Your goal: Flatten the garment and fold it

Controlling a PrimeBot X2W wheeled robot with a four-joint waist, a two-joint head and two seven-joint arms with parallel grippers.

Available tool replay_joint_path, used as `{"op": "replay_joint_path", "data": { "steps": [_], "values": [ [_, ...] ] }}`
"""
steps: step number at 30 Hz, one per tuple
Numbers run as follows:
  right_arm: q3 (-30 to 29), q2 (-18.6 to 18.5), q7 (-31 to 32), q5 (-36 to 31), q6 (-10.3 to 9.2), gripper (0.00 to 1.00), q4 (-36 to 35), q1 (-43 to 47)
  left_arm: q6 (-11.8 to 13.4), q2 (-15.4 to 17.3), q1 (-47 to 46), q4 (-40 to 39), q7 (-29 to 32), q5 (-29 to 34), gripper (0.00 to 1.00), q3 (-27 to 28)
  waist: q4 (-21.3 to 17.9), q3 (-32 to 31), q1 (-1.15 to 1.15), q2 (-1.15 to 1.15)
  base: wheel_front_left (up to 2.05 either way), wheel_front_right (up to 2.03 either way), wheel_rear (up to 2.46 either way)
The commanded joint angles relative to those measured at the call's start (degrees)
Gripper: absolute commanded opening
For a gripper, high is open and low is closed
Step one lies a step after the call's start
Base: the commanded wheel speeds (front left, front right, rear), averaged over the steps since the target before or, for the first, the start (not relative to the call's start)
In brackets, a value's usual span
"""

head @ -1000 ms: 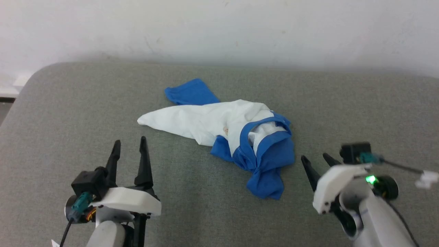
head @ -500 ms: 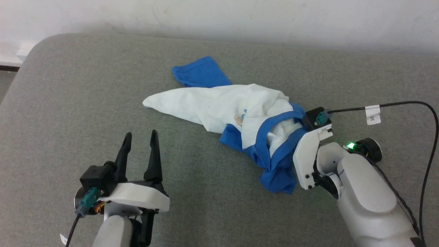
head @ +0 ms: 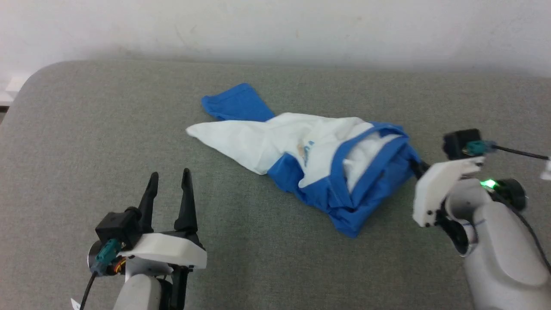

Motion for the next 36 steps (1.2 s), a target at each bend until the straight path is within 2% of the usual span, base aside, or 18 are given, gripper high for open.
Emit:
{"op": "replay_joint_path", "data": {
  "steps": [1,7,10,11,12,17,20,24,30,33,36],
  "values": [
    [-2.22,-0.86,-0.34,-0.55,-0.12,0.0,-0.95,2.24,-0.61,-0.24,0.53,0.13,-0.27,0.43,1.0,0.31,-1.8,-1.67,0.0,0.0,0.0,0.0,0.0],
    [-16.03,-0.45,2.89,-4.59,-0.12,0.0,-7.24,12.52,-1.18,-0.37,1.19,0.58,-0.27,0.7,1.0,0.61,-3.85,-2.75,0.0,0.0,0.0,0.0,0.0],
    [-18.97,0.89,5.7,-5.03,-0.12,0.0,-9.28,16.07,-1.25,-0.42,1.23,0.91,-0.27,0.62,1.0,0.36,-4.69,-2.94,0.0,0.0,0.0,0.0,0.0],
    [-19.22,1.24,5.45,-4.47,-0.12,0.17,-10.37,16.61,-1.38,-0.43,1.24,1.16,-0.27,0.44,1.0,0.19,-4.95,-2.95,0.0,0.0,0.0,0.0,0.0],
    [-19.54,1.48,4.81,-4.02,-0.12,1.0,-11.48,17.05,-1.58,-0.44,1.14,1.47,-0.27,0.22,1.0,-0.08,-5.16,-2.98,0.0,0.0,0.0,0.0,0.0],
    [-23.88,1.91,-1.59,-0.5,-0.12,1.0,-16.04,18.15,-3.55,-0.48,-1.59,3.36,0.22,-2.5,1.0,-4.18,-5.76,-3.08,0.0,0.0,0.0,0.0,0.0],
    [-25.57,1.93,-4.76,0.72,-0.12,1.0,-17.09,18.87,-4.82,-0.48,-6.49,4.66,4.02,-4.74,1.0,-9.41,-5.9,-2.59,0.0,0.0,0.0,0.0,0.0],
    [-25.41,1.94,-6.12,1.55,-0.12,1.0,-18.06,19.03,-5.2,-0.41,-15.84,10.11,15.11,-4.54,1.0,-14.41,-6.9,-1.26,0.0,0.0,0.0,0.0,0.0],
    [-22.59,1.94,-6.49,3.0,-0.12,1.0,-19.74,18.04,-5.98,3.19,-30.35,21.75,36.17,1.87,1.0,-22.16,-9.82,1.96,0.0,0.0,0.0,0.0,0.0],
    [-21.74,1.94,-6.9,4.02,-0.12,1.0,-19.84,17.8,-6.62,4.37,-34.3,25.68,42.21,3.31,1.0,-25.1,-11.29,3.49,0.0,0.0,0.0,0.0,0.0],
    [-21.53,1.94,-7.4,4.72,-0.12,1.0,-19.42,17.72,-7.07,4.89,-36.33,28.13,44.81,3.27,1.0,-27.51,-12.32,4.9,0.0,0.0,0.0,0.0,0.0]
  ]
}}
